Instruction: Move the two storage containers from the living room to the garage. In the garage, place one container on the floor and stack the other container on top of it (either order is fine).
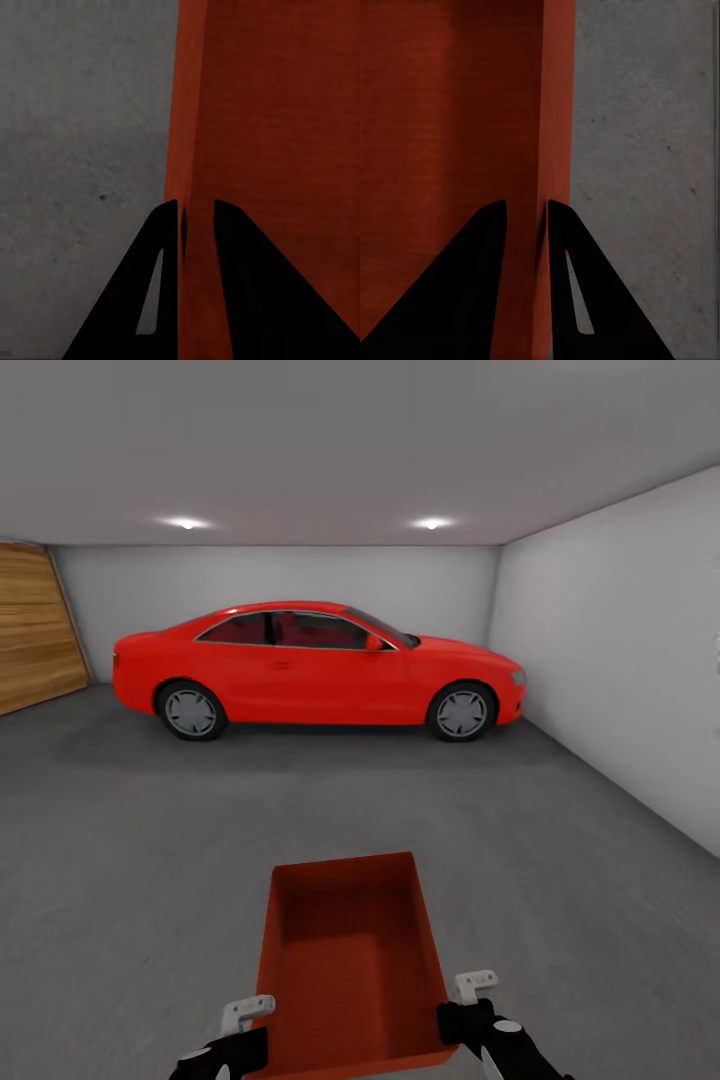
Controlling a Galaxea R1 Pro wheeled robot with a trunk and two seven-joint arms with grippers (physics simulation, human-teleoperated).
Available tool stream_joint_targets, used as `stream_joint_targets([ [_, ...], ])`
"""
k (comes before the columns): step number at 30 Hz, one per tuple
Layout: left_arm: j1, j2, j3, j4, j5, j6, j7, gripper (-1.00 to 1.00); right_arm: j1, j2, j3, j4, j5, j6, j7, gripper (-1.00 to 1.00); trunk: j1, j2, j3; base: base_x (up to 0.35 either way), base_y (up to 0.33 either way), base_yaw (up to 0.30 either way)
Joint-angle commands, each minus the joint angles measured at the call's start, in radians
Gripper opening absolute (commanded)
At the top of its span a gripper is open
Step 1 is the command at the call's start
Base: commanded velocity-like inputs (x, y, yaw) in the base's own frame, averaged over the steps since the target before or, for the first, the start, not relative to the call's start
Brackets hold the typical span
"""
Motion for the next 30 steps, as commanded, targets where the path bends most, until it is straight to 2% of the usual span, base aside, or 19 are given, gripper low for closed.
stream_joint_targets([
  [1, 0.001, 0.016, 0.000, -0.004, -0.062, -0.035, 0.027, -1.00, -0.001, 0.000, -0.004, 0.000, -0.041, 0.006, 0.039, -1.00, 0.001, -0.001, -0.002, 0.321, -0.076, -0.211],
  [30, 0.001, 0.016, 0.000, -0.004, -0.062, -0.035, 0.028, -1.00, -0.002, 0.000, -0.004, 0.000, -0.042, 0.006, 0.039, -1.00, 0.001, -0.001, -0.002, 0.321, -0.058, -0.276],
])
